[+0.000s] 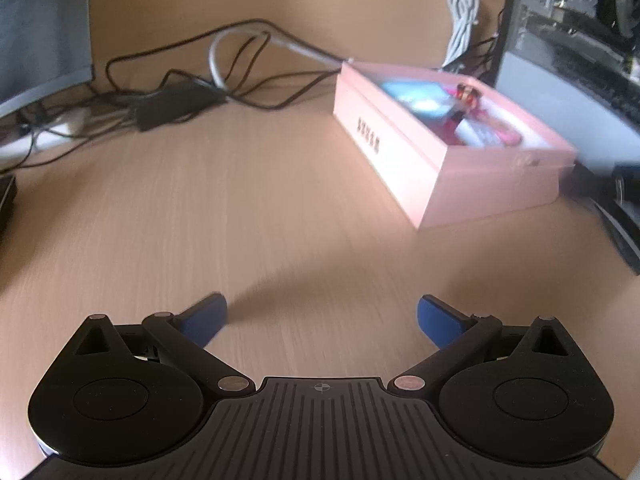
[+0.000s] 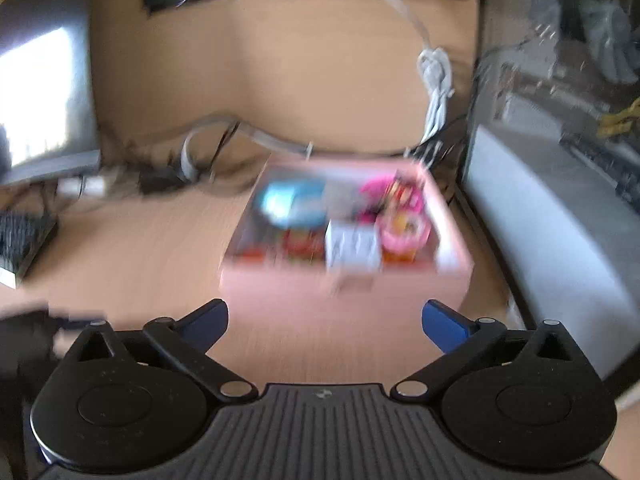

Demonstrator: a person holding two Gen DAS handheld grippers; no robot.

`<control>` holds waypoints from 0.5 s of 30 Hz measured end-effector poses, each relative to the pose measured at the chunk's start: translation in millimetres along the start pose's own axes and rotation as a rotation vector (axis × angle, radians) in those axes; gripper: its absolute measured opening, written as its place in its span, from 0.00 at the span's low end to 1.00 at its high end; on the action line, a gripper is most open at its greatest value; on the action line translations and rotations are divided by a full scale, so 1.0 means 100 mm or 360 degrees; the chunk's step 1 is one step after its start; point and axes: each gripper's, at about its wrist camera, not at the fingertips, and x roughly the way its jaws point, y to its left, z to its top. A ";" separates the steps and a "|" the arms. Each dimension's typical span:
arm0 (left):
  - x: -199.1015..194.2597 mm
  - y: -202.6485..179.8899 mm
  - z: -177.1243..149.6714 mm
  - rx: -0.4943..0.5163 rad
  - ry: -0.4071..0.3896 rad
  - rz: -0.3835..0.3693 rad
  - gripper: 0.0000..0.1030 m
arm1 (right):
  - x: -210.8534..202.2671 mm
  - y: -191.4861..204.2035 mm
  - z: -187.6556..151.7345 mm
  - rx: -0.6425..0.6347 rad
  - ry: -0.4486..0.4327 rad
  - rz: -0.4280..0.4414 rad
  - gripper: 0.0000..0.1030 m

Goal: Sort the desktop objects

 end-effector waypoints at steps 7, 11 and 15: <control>0.11 -0.12 0.01 -0.0038 -0.0076 0.0169 1.00 | 0.46 0.11 -0.37 -0.0057 0.0163 -0.0080 1.00; 0.20 -0.13 0.06 -0.0075 -0.0106 0.0219 1.00 | 0.60 -0.01 -0.34 0.0001 0.0114 -0.0069 1.00; 0.29 -0.15 0.12 -0.0104 -0.0134 0.0251 1.00 | 0.69 -0.10 -0.28 0.0071 0.0097 -0.0065 1.00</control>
